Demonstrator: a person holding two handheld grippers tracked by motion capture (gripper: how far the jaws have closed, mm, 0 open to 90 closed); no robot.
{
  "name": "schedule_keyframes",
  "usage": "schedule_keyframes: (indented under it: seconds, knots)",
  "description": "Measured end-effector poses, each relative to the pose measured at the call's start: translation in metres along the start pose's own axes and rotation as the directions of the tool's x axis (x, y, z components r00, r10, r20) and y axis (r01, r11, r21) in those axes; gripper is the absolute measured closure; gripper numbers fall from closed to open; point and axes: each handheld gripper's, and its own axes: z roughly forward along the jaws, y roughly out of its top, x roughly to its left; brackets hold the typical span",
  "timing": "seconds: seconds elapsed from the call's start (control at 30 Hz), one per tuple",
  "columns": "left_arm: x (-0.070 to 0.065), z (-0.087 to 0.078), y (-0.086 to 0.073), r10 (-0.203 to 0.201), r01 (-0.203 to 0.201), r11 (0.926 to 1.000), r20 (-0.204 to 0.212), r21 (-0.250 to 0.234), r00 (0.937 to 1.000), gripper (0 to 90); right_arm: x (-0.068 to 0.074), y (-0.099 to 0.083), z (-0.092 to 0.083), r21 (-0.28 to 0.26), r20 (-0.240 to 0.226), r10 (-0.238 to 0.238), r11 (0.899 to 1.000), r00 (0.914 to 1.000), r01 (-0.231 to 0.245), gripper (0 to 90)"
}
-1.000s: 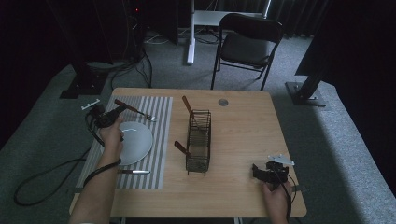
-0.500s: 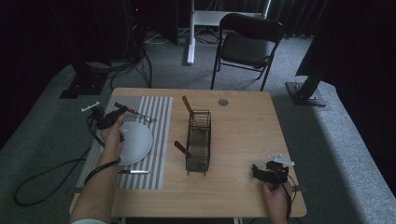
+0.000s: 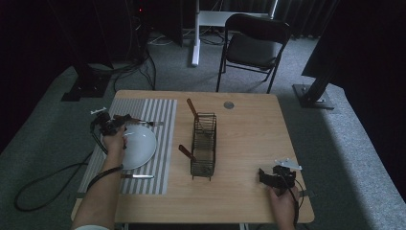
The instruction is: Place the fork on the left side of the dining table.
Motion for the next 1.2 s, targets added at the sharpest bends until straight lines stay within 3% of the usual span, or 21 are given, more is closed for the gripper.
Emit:
schedule_keyframes:
  seconds: [0.1, 0.23, 0.3, 0.5, 0.6, 0.8, 0.87, 0.93, 1.07, 1.13, 1.2]
  knots:
    - [0.0, 0.005, -0.001, 0.035, -0.033, 0.9988, -0.044, 0.036, 0.9984, 43.5, 0.0, 0.0, 0.0, 0.0, 0.0, 0.0, 1.0, 1.0, 0.0, 12.6]
    - [0.001, 0.008, -0.001, 0.052, -0.049, 0.9977, -0.063, 0.047, 0.9966, 43.4, 0.0, 0.0, 0.0, 0.0, 0.0, 0.0, 1.0, 1.0, 0.0, 12.6]
    - [0.002, 0.01, -0.001, 0.065, -0.061, 0.9969, -0.073, 0.049, 0.9953, 37.8, 0.0, 0.0, 0.0, 0.0, 0.0, 0.001, 1.0, 1.0, -0.001, 12.6]
    - [0.001, 0.012, -0.002, 0.102, -0.094, 0.9933, -0.139, 0.068, 0.985, 37.7, 0.0, 0.0, 0.0, 0.0, 0.0, 0.0, 1.0, 1.0, 0.0, 12.6]
    - [0.001, 0.01, -0.001, 0.108, -0.099, 0.9926, -0.144, 0.071, 0.9837, 37.7, 0.0, 0.0, 0.0, 0.0, 0.0, 0.0, 1.0, 1.0, 0.0, 12.6]
    - [-0.003, 0.006, -0.002, 0.192, -0.179, 0.98, -0.178, 0.087, 0.9651, 37.7, 0.0, 0.0, 0.0, 0.0, 0.0, 0.0, 1.0, 1.0, 0.0, 12.6]
    - [-0.004, 0.005, -0.005, 0.23, -0.214, 0.972, -0.194, 0.096, 0.9537, 35.9, 0.0, 0.0, 0.0, 0.0, 0.0, 0.0, 1.0, 1.0, 0.0, 12.6]
    - [-0.005, 0.005, -0.007, 0.23, -0.217, 0.9724, -0.197, 0.087, 0.9532, 30.3, 0.0, 0.0, 0.0, 0.0, 0.0, 0.0, 1.0, 1.0, 0.0, 12.6]
    - [-0.009, 0.001, -0.009, 0.228, -0.216, 0.9732, -0.217, 0.079, 0.949, 30.3, 0.0, 0.0, 0.0, 0.0, 0.0, -0.001, 1.0, 1.0, 0.001, 12.6]
    - [-0.012, -0.001, -0.01, 0.234, -0.223, 0.9719, -0.201, 0.076, 0.9512, 28.9, 0.0, 0.0, 0.0, 0.0, 0.0, -0.001, 1.0, 1.0, 0.001, 12.6]
    - [-0.015, -0.004, -0.011, 0.262, -0.251, 0.9649, -0.201, 0.078, 0.944, 28.9, 0.0, 0.0, 0.0, 0.0, 0.0, 0.0, 1.0, 1.0, 0.0, 12.6]
